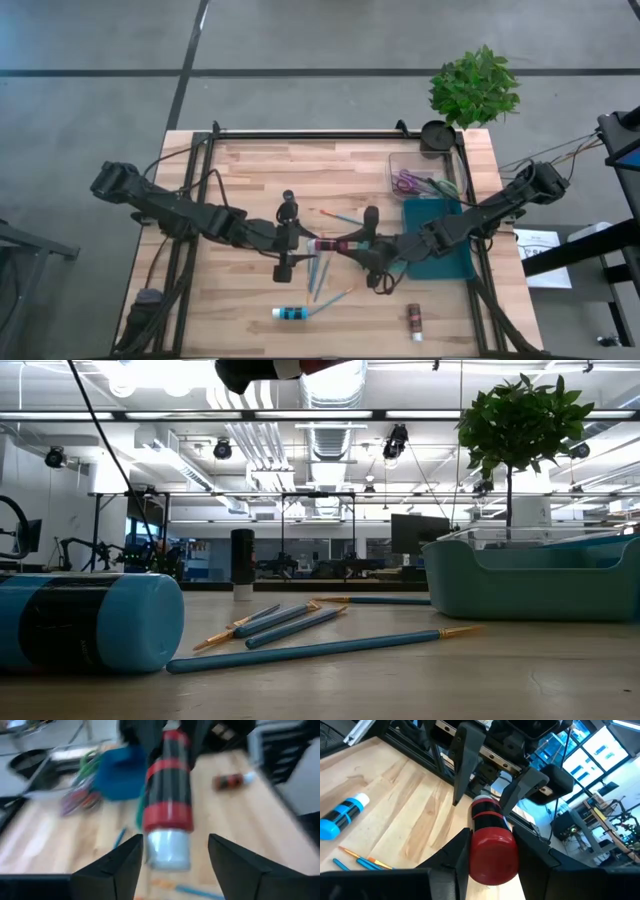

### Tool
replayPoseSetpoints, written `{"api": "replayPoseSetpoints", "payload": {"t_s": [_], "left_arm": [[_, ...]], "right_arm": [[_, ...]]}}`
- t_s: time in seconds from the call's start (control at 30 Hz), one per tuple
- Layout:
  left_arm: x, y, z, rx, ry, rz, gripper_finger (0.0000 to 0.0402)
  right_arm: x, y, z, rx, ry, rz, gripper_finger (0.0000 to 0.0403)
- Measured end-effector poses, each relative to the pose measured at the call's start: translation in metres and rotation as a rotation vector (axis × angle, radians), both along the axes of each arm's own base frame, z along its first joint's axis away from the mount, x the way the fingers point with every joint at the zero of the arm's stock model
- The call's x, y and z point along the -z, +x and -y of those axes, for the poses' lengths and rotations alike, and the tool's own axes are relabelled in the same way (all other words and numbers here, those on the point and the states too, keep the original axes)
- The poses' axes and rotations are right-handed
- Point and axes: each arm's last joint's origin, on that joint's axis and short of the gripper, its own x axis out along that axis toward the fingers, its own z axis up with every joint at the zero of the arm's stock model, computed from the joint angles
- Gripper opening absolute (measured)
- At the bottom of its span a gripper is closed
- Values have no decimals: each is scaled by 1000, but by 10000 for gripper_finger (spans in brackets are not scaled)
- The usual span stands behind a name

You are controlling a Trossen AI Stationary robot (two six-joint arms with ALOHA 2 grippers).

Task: Pick & Place Paint Supplies
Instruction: Put the red paint bottle into the green bin

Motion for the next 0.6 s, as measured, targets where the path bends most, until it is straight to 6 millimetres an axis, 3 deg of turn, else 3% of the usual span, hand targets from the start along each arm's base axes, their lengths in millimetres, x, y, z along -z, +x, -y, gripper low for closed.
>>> {"api": "replayPoseSetpoints", "payload": {"t_s": [0.27,0.4,0.6], "left_arm": [[13,-11,-12,-231,219,-137,242],[13,-13,-8,-200,356,-143,243],[12,-14,-1,-130,426,-144,243]], "right_arm": [[-5,-4,-2,-8,3,18,116],[-9,-7,-2,-5,27,33,116],[-27,-22,-2,-19,114,79,116]]}}
